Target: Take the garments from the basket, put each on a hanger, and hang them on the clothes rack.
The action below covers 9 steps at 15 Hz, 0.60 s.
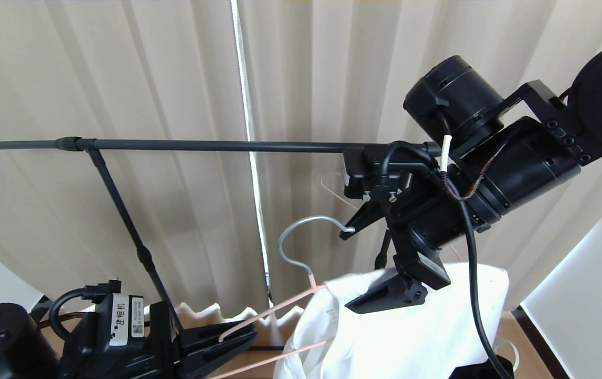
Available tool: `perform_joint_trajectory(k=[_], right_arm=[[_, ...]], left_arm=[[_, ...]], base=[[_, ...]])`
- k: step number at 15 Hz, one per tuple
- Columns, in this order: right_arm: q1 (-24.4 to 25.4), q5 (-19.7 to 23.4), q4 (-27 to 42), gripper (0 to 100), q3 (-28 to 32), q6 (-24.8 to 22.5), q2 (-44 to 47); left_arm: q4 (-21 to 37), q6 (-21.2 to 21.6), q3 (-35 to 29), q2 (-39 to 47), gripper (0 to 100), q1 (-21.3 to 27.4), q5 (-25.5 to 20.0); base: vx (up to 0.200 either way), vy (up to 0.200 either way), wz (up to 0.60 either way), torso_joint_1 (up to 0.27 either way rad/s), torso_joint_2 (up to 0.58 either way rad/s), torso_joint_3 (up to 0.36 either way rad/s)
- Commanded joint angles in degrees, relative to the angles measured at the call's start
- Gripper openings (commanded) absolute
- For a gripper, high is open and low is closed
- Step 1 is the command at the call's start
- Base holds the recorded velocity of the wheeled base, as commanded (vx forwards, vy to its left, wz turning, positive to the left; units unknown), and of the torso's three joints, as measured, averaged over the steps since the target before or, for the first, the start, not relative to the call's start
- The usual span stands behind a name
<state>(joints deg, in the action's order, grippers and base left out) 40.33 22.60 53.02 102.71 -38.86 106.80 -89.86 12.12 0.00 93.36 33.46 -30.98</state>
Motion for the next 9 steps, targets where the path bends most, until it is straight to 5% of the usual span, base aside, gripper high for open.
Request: perform_joint_trajectory(k=[1, 2, 3, 9], right_arm=[[0.02, -0.1, -0.11, 100, 0.13, 0.02, 0.07], [0.02, -0.1, -0.02, 100, 0.04, 0.02, -0.01], [0.02, -0.1, -0.02, 0, -0.05, 0.02, -0.01], [0.02, -0.1, 0.24, 0, -0.49, -0.07, -0.54]], left_arm=[[-0.14, 0.01, 0.0, -0.1, 0, 0.02, -0.05], [-0.14, 0.01, 0.0, -0.1, 0, 0.02, -0.05], [-0.14, 0.01, 0.0, -0.1, 0, 0.02, -0.05], [-0.14, -0.08, 0.0, 0.07, 0, -0.06, -0.05]], base=[[0.0, 0.0, 0.0, 0.0, 0.0, 0.0], [0.0, 0.0, 0.0, 0.0, 0.0, 0.0], [0.0, 0.0, 0.0, 0.0, 0.0, 0.0], [0.0, 0.0, 0.0, 0.0, 0.0, 0.0]])
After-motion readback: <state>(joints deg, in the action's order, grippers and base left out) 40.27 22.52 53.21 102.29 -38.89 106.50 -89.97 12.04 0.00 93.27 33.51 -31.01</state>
